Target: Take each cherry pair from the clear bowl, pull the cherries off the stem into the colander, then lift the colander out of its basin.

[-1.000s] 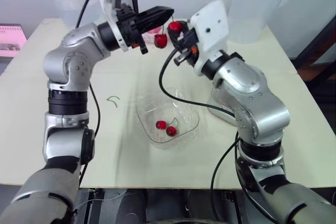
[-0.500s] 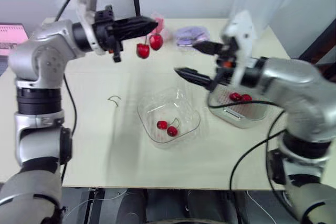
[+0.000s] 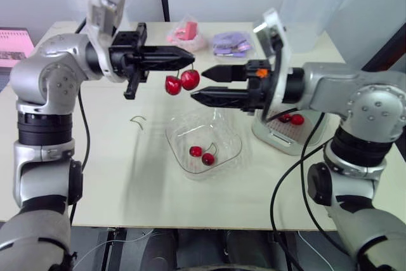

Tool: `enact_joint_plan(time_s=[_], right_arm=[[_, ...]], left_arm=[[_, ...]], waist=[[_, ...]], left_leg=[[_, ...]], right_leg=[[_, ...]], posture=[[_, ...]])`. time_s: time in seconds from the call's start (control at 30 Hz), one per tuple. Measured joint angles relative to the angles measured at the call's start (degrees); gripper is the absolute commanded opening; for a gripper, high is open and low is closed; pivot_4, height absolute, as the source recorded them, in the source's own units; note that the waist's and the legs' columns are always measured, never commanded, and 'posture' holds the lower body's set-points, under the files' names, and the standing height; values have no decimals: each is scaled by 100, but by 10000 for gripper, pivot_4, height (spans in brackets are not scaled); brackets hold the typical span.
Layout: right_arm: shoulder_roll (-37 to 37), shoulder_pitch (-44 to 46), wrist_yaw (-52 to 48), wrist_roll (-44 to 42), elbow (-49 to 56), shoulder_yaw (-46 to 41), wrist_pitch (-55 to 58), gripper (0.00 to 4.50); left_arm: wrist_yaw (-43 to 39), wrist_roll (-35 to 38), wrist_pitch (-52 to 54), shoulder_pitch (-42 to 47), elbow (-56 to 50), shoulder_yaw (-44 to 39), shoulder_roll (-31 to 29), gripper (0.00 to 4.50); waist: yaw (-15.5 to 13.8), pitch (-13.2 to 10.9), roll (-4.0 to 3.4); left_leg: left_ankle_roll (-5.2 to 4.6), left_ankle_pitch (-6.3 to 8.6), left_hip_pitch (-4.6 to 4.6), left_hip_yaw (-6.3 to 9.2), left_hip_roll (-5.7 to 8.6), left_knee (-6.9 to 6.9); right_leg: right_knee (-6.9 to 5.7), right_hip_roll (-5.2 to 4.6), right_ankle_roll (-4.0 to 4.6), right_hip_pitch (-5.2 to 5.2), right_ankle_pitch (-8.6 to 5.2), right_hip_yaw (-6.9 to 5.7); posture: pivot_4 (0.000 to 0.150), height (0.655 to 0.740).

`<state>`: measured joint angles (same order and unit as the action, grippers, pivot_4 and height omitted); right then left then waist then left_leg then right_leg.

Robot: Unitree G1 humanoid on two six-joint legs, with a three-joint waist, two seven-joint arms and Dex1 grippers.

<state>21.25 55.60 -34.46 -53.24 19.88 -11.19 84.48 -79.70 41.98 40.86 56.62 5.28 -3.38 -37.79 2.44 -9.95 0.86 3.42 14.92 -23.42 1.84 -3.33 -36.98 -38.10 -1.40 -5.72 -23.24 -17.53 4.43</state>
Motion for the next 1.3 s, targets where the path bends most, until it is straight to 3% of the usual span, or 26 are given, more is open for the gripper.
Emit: enact_joint_plan(time_s=[0.4,0.5,0.7,1.0,1.3], right_arm=[[-477,72,626,-281,-126,66,-118,44431],[-478,73,685,-327,-155,84,-155,35843],[-440,63,713,-372,-155,192,-255,8293],[-185,-29,678,-501,-132,283,-305,7310],[411,-974,458,-561,270,774,-255,7310]], left_arm=[[115,-6,-40,-7,-90,-2,5,0],[142,-7,-58,-15,-91,-2,6,0],[203,-8,-134,-102,-122,-2,6,0],[237,-6,-128,-182,-220,-2,-33,0],[345,114,-123,-58,-227,-211,-114,0]], waist=[[8,0,0],[9,0,0],[10,0,0],[9,0,0],[10,0,1]], left_leg=[[0,0,2,1,-1,-1],[0,0,2,1,0,-1],[0,0,2,1,-1,-1],[0,0,2,1,-1,-1],[0,0,2,1,-1,-1]], right_leg=[[-6,2,0,0,0,0],[-5,1,0,0,0,0],[-5,1,0,0,0,0],[-4,2,0,0,0,0],[-2,2,0,0,0,0]], posture=[[1500,7367],[1500,7367],[1500,7367],[1500,7367],[1500,7367]])
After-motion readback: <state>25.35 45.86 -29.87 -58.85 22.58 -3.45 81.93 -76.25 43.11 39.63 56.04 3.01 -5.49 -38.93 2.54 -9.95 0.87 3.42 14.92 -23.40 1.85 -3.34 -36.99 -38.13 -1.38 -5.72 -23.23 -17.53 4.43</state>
